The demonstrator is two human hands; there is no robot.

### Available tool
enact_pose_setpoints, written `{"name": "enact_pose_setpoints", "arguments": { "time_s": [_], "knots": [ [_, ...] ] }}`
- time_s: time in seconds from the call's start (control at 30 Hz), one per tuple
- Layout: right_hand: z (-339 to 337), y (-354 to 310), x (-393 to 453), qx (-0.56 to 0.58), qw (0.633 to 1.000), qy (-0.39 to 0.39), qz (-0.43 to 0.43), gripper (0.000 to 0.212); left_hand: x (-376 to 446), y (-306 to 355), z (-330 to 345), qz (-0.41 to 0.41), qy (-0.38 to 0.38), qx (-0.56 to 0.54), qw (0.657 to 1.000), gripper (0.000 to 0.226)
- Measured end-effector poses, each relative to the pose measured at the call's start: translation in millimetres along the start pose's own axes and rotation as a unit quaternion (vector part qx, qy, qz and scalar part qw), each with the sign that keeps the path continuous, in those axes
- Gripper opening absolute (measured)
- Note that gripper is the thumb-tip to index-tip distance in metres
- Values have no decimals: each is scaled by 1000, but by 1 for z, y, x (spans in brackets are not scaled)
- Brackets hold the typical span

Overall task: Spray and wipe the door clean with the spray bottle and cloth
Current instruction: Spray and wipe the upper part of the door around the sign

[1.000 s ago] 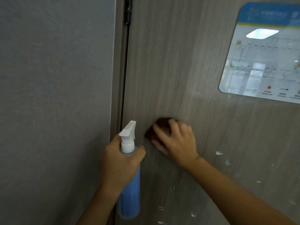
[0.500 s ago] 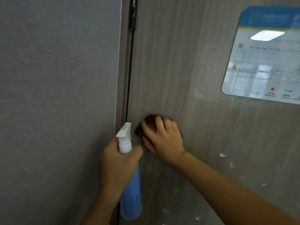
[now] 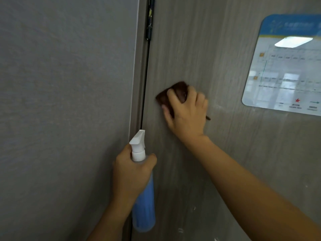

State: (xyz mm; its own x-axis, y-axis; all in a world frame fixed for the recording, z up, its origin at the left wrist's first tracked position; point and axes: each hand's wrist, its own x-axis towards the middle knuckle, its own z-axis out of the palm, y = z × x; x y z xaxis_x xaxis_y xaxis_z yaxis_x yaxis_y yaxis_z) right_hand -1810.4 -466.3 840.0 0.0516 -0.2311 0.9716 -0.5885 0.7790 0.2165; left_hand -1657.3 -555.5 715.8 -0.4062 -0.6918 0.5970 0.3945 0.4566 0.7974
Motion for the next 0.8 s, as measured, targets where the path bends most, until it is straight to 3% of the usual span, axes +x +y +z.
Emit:
{"name": "enact_pose_setpoints", "arguments": {
  "time_s": [0.13, 0.23, 0.33, 0.47, 0.6, 0.7, 0.8],
  "knots": [
    [3, -11, -80, 35, 978, -64, -194, 40, 0, 0, -2, 11, 3, 4, 1000, 21],
    [-5, -1, -133, 44, 956, -125, -260, 37, -3, -2, -4, 12, 5, 7, 1000, 20],
    [-11, 15, -122, 39, 967, -105, -230, 39, -9, -5, -8, 1, -5, 9, 1000, 21],
    [-11, 24, -35, 24, 997, -10, -67, 43, -10, -6, -11, -20, 0, 10, 1000, 21],
    [-8, 19, 23, -5, 998, 33, 50, 44, -6, -6, -13, -19, 4, 14, 1000, 21],
    [-1, 2, 9, -11, 1000, 21, 15, 41, -3, -5, -13, -18, 10, 16, 1000, 20],
    [3, -9, -33, 1, 993, -25, -119, 39, -2, -2, -11, -21, 9, 17, 1000, 17]
  ]
}}
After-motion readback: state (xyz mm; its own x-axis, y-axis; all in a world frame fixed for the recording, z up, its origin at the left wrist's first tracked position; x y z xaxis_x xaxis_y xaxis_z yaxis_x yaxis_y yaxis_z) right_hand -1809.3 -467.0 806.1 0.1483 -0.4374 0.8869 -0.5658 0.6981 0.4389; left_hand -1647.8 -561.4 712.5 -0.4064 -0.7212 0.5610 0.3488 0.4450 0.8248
